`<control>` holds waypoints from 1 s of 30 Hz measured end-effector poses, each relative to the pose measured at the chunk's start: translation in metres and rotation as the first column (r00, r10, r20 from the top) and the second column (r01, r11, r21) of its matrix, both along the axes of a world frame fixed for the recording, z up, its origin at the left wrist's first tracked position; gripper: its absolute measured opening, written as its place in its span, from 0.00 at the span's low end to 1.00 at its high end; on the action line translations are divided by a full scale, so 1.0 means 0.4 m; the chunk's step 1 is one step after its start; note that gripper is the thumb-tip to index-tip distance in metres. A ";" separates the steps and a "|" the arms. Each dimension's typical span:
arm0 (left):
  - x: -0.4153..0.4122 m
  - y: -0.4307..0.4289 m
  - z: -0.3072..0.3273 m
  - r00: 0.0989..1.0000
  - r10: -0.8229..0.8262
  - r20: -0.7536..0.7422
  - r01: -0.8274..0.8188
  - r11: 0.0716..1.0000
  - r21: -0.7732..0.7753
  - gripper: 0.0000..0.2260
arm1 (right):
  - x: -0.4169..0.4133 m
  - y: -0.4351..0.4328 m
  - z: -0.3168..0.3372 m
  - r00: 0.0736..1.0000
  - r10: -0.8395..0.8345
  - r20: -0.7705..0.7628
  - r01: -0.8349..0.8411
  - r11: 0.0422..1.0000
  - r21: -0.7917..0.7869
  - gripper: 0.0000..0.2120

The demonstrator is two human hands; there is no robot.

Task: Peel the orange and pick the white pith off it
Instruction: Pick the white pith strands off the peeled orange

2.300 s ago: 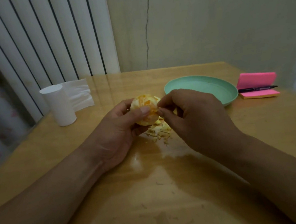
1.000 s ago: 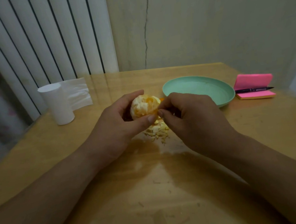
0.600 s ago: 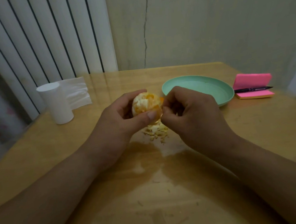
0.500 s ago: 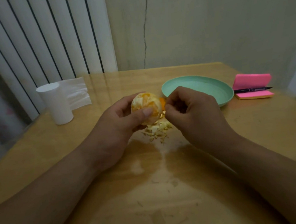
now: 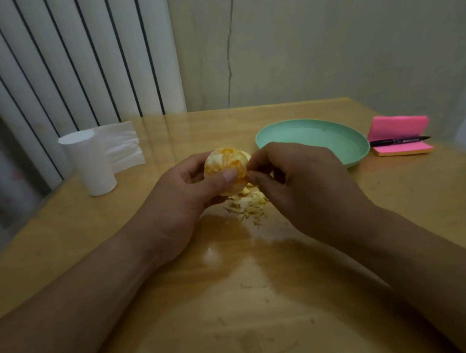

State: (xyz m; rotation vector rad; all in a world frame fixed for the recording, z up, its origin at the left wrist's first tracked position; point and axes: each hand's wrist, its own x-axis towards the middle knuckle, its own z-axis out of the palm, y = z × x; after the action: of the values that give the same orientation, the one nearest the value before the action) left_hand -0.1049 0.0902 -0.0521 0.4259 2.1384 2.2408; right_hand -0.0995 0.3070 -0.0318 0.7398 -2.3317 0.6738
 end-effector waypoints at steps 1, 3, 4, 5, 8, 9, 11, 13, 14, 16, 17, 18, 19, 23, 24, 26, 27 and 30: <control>0.000 0.000 0.000 1.000 0.005 0.001 -0.005 1.000 -0.010 0.24 | 0.001 0.000 0.004 1.000 -0.011 -0.028 0.012 0.999 0.038 0.07; 0.002 0.002 0.001 1.000 0.015 -0.013 -0.015 0.999 -0.049 0.22 | 0.001 -0.002 0.009 0.997 -0.032 -0.071 0.039 0.995 0.096 0.05; 0.002 0.002 0.001 1.000 0.018 -0.026 -0.020 0.997 -0.075 0.22 | 0.001 -0.004 0.010 0.996 -0.042 -0.085 0.052 0.991 0.121 0.05; 0.003 0.003 0.003 0.999 0.019 -0.037 -0.023 0.995 -0.100 0.21 | 0.001 -0.007 0.009 0.994 -0.048 -0.096 0.061 0.988 0.140 0.05; 0.009 0.008 0.007 0.997 0.021 -0.068 -0.031 0.988 -0.148 0.20 | 0.000 -0.010 0.007 0.991 -0.042 -0.125 0.060 0.989 0.137 0.05; 0.011 0.010 0.008 0.997 0.021 -0.071 -0.031 0.988 -0.148 0.19 | 0.000 -0.011 0.008 0.991 -0.041 -0.128 0.057 0.990 0.127 0.05; 0.016 0.013 0.008 0.997 0.009 -0.076 -0.020 0.990 -0.140 0.19 | 0.002 -0.011 0.012 0.991 -0.041 -0.124 0.054 0.993 0.104 0.05; 0.016 0.013 0.007 0.997 -0.014 -0.073 0.005 0.993 -0.116 0.19 | 0.004 -0.010 0.014 0.992 -0.035 -0.119 0.044 0.996 0.074 0.04; 0.013 0.013 0.006 0.998 -0.025 -0.060 0.019 0.996 -0.091 0.20 | 0.006 -0.009 0.014 0.993 -0.030 -0.112 0.036 0.998 0.054 0.04; 0.010 0.013 0.006 0.999 -0.042 -0.018 0.042 0.999 -0.012 0.19 | 0.009 -0.006 0.011 0.997 -0.019 -0.080 0.020 1.000 0.008 0.03; 0.010 0.014 0.007 0.999 -0.051 0.009 0.051 0.998 0.030 0.18 | 0.008 -0.005 0.009 0.998 -0.012 -0.060 0.011 1.000 -0.015 0.03; 0.009 0.016 0.007 0.998 -0.058 0.034 0.056 0.996 0.063 0.17 | 0.008 -0.002 0.007 0.999 -0.004 -0.042 0.003 0.999 -0.035 0.02; 0.010 0.015 0.008 0.997 -0.060 0.052 0.056 0.995 0.080 0.16 | 0.006 0.000 0.006 1.000 0.001 -0.029 -0.003 0.999 -0.049 0.03; 0.010 0.012 0.014 0.996 -0.057 0.069 0.050 0.994 0.100 0.15 | 0.003 0.003 0.003 1.000 0.012 -0.011 -0.012 1.000 -0.019 0.06; 0.011 0.014 0.015 0.996 -0.052 0.070 0.045 0.994 0.098 0.15 | 0.002 0.003 0.003 1.000 0.012 -0.022 -0.012 1.000 0.005 0.06; 0.015 0.018 0.015 0.997 -0.039 0.073 0.033 0.995 0.092 0.16 | 0.002 0.004 0.007 0.998 0.007 -0.061 -0.004 0.999 0.051 0.07; 0.016 0.020 0.013 0.997 -0.032 0.075 0.025 0.996 0.084 0.16 | 0.001 0.004 0.010 0.997 0.002 -0.078 0.004 0.997 0.080 0.08; 0.020 0.025 0.010 0.997 -0.011 0.078 0.007 0.998 0.059 0.15 | 0.000 -0.001 0.020 0.994 -0.025 -0.105 0.046 0.978 0.205 0.10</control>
State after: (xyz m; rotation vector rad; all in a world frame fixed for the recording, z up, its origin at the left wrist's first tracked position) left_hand -0.0969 0.1002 -0.0480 0.3426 2.0340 2.2799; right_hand -0.0995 0.3068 -0.0239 0.8022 -2.3374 0.3710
